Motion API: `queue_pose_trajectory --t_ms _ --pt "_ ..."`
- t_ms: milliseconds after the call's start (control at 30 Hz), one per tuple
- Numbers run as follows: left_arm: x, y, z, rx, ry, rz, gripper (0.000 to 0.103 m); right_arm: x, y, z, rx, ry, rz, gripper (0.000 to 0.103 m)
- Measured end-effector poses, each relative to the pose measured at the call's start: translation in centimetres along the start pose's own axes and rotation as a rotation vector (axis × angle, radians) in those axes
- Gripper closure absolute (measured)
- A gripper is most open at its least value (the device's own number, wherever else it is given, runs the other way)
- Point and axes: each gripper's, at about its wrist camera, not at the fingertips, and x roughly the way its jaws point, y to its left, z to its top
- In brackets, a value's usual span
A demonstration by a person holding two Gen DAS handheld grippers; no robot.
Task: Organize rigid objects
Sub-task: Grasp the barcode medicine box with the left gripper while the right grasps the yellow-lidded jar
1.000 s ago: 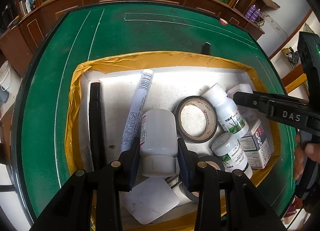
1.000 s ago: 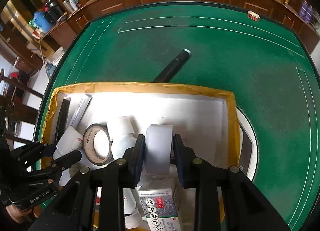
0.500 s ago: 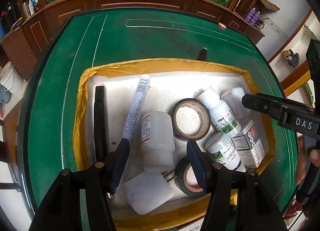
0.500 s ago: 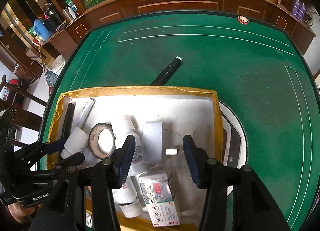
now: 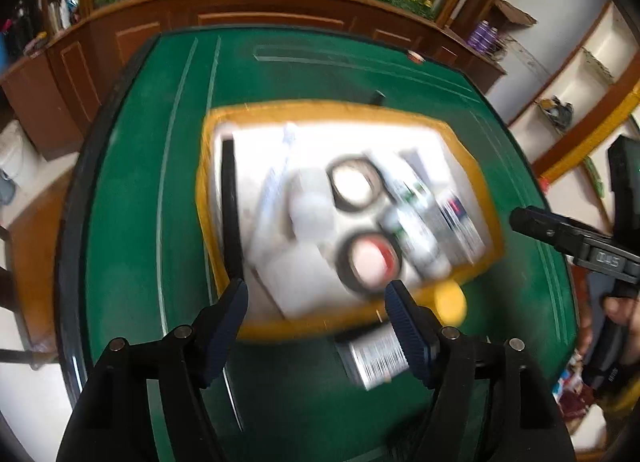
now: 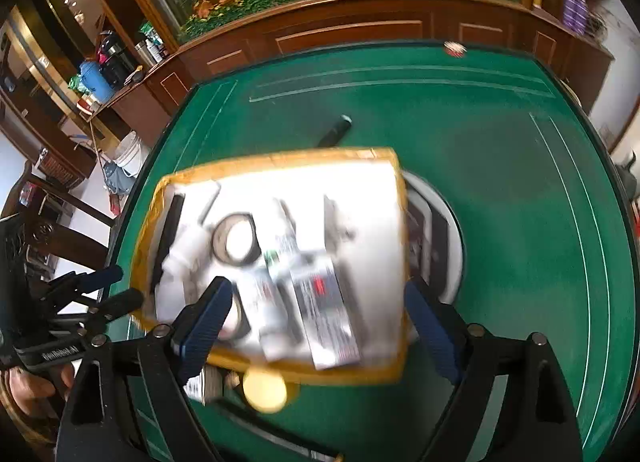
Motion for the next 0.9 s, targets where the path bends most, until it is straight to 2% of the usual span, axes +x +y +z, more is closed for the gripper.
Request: queue_pose_trajectory --t_ms 167,300,467,567,767,800,833,867,900 --pt "0.3 -0.5 -4.0 0.001 0.05 -0.033 0.028 -0.7 -2.0 -5.4 0.093 0.047 -0.016 0.013" --pt "2.2 -0.9 -6.6 -0.021 0.131 -0.058 0.028 -0.9 -3.3 -10.0 0.187 0.082 -0.022 0.013" --pt "2.9 -2.8 -7.1 0.021 0.152 -0.064 0.028 -0.7 -3.4 -13.4 0.219 0.114 -0.044 0.013" --pt "3.2 -3.9 -6.2 0.012 0.143 -0.071 0.028 -0.9 -3.3 -14.3 0.229 0.11 -0.045 0.013" --pt "5.1 -5.5 -4.1 0.002 0.128 -0.039 0.029 -1.5 -2.5 -14.7 0.22 0.098 -0.042 0.013" --pt "5.7 -5.5 -4.0 0.006 0.134 -0.029 0.033 -1.6 -2.2 -14.7 0.213 0.096 -0.041 0.013" --pt "6.1 -5.5 -4.0 0.007 0.138 -0.021 0.043 -1.7 -2.0 -14.6 0.207 0.094 -0.041 0.013" --pt "6.3 -5.4 -4.0 0.006 0.144 -0.02 0.048 -1.8 -1.8 -14.5 0.201 0.092 -0.04 0.013" --pt "6.3 -5.0 -4.1 -0.008 0.136 -0.041 0.048 -1.8 -1.5 -14.4 0.195 0.091 -0.038 0.013"
